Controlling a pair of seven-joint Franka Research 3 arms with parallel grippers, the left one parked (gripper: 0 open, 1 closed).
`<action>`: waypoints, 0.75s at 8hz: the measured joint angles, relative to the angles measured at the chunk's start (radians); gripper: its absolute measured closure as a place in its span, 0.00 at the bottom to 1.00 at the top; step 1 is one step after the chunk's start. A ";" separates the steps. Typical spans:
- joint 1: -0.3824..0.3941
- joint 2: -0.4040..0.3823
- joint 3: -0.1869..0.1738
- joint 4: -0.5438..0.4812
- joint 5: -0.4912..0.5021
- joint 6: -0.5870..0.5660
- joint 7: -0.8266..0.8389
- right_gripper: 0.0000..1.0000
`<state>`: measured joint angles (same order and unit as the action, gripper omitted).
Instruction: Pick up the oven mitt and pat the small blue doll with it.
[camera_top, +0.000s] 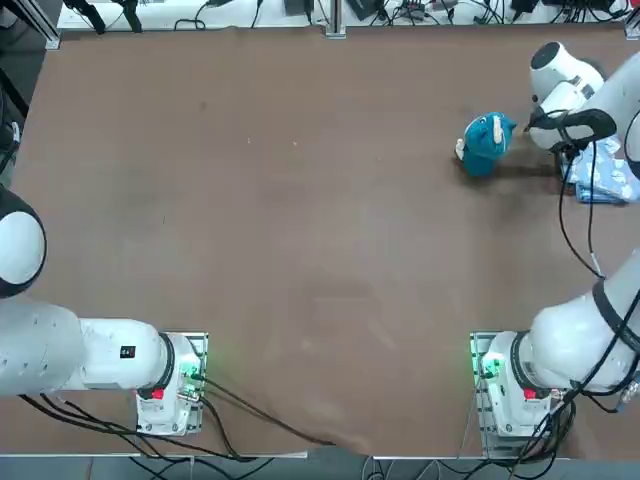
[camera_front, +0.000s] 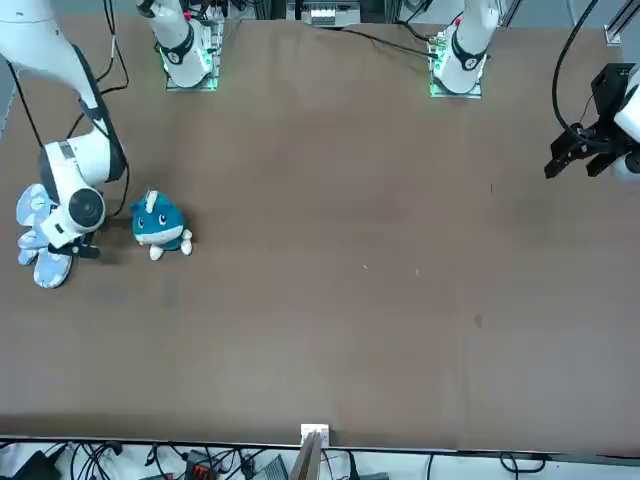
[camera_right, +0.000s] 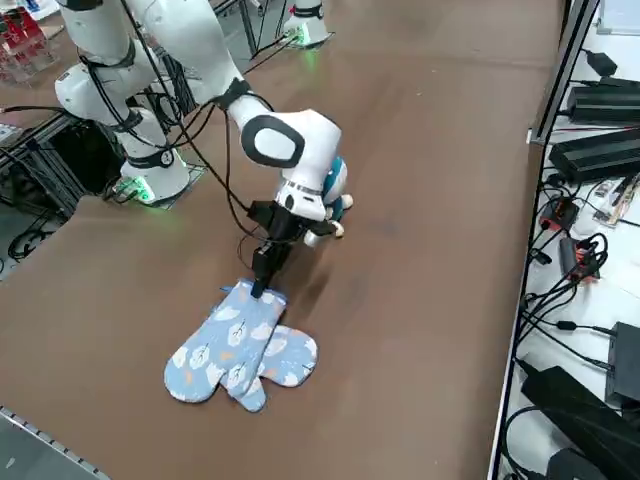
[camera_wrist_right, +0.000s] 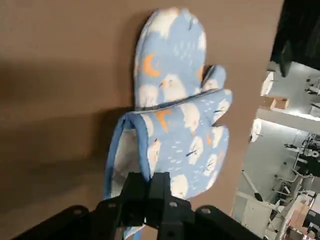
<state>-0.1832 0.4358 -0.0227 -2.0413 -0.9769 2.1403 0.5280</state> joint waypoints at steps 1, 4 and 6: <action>0.001 -0.034 0.003 0.006 0.023 -0.016 -0.031 0.97; 0.004 -0.178 0.010 0.035 0.207 -0.105 -0.249 0.97; 0.022 -0.259 0.014 0.080 0.310 -0.199 -0.354 0.97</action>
<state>-0.1611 0.1769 -0.0086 -1.9618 -0.6670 1.9415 0.1741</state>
